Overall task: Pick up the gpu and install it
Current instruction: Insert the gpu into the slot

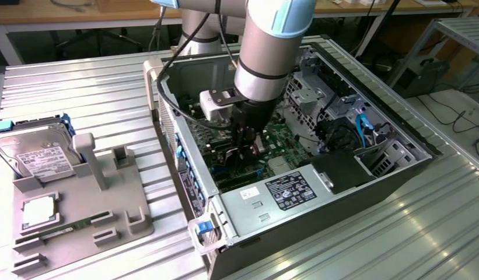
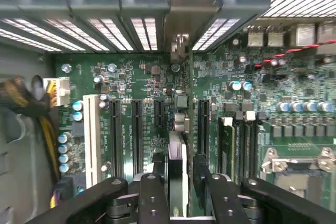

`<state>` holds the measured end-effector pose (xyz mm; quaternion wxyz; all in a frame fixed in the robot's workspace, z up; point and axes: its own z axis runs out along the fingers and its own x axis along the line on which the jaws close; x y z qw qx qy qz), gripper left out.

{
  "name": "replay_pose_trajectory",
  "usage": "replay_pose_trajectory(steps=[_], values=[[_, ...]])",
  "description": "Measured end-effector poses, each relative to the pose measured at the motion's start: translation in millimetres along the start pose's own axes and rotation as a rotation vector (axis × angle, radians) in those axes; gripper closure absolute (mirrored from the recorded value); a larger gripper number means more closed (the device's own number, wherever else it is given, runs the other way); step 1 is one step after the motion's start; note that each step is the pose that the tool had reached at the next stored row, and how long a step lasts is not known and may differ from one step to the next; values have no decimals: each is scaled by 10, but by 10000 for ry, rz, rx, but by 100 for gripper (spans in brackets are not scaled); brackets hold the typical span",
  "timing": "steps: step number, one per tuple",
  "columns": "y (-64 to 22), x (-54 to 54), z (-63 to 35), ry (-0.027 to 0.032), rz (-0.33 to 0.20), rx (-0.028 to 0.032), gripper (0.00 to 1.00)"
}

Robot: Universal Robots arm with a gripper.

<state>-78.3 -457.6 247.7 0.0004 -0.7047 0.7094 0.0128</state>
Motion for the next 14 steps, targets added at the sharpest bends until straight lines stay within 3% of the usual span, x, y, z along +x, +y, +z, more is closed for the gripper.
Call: replay_pose_trajectory(steps=[4,7,13,14], values=[[5,-6,-286,1,0,22,65],[8,-8,-416,5,0,40,65],[9,-10,-425,34,0,53,66],[9,-10,-425,33,0,53,73]])
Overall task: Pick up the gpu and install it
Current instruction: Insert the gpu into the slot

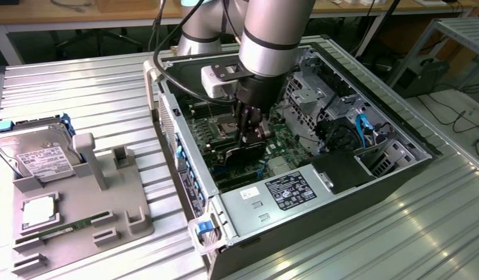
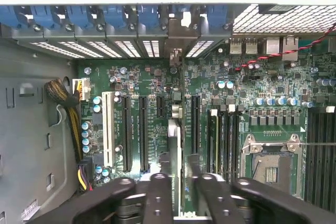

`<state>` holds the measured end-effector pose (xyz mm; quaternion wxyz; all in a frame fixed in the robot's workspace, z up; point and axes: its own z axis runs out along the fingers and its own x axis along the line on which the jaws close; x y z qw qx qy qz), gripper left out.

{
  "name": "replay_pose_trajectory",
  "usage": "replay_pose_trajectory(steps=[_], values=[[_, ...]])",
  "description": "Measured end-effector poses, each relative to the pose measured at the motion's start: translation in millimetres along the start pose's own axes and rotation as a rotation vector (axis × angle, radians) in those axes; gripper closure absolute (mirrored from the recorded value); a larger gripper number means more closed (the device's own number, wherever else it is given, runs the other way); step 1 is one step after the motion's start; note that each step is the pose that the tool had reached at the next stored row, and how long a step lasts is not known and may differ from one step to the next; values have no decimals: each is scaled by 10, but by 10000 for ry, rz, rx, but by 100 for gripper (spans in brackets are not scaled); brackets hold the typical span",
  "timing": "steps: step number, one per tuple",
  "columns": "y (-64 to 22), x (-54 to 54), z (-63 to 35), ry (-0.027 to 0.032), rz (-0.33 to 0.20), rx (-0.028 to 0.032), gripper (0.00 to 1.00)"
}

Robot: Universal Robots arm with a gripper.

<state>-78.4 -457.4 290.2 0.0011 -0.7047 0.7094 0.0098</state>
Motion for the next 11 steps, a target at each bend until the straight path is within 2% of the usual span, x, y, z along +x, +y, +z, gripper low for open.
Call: replay_pose_trajectory(steps=[2,4,11], values=[[0,0,0,1,1,0,85],[0,0,0,0,0,0,89],[0,0,0,0,0,0,89]])
